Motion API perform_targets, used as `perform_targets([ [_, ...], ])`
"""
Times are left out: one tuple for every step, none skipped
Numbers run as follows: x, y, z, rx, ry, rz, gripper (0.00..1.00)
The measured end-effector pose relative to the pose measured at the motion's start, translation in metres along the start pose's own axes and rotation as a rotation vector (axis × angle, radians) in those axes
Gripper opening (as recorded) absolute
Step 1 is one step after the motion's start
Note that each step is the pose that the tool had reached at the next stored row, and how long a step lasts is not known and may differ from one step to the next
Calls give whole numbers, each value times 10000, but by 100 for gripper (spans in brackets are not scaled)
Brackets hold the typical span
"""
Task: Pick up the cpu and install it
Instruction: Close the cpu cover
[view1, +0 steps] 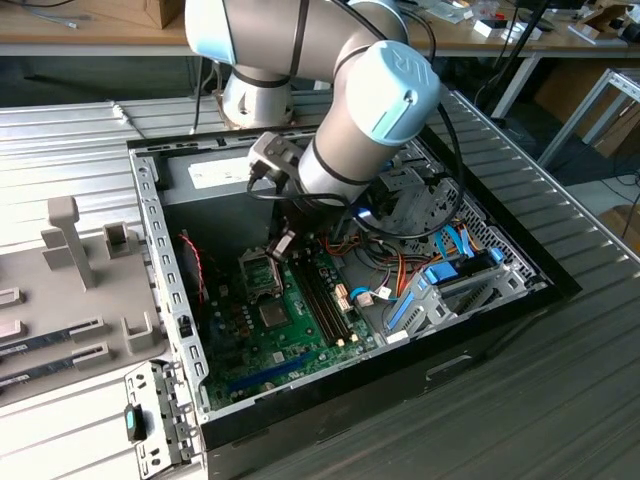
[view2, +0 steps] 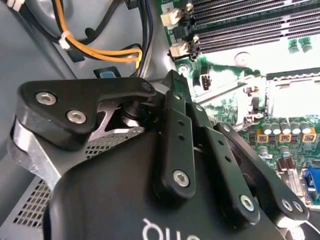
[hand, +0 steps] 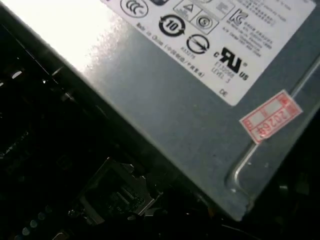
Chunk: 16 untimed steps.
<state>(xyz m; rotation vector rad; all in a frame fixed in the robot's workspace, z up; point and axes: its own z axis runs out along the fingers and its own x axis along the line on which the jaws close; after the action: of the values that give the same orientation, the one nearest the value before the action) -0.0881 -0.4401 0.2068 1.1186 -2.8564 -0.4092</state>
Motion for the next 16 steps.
perform_targets([
  [3,-2,-8,-21,-19,-4,11],
  [8,-4,-18,-44,-39,-8,11],
  [12,-5,-29,-70,-63,-14,11],
  [15,-5,-41,-97,-86,-18,11],
  [19,-5,-66,-152,-137,-29,11],
  [21,-3,-86,-185,-166,-35,11],
  [22,0,-103,-211,-189,-39,11],
  [23,2,-119,-234,-210,-44,11],
  [24,4,-132,-259,-231,-49,11],
  [27,3,-145,-314,-282,-60,11],
  [32,-1,-152,-395,-354,-75,11],
  [37,-6,-154,-452,-404,-84,11],
  [44,-13,-156,-531,-475,-99,11],
  [51,-21,-159,-622,-557,-117,11],
  [58,-29,-162,-715,-641,-135,11],
  [65,-36,-164,-798,-716,-150,11],
])
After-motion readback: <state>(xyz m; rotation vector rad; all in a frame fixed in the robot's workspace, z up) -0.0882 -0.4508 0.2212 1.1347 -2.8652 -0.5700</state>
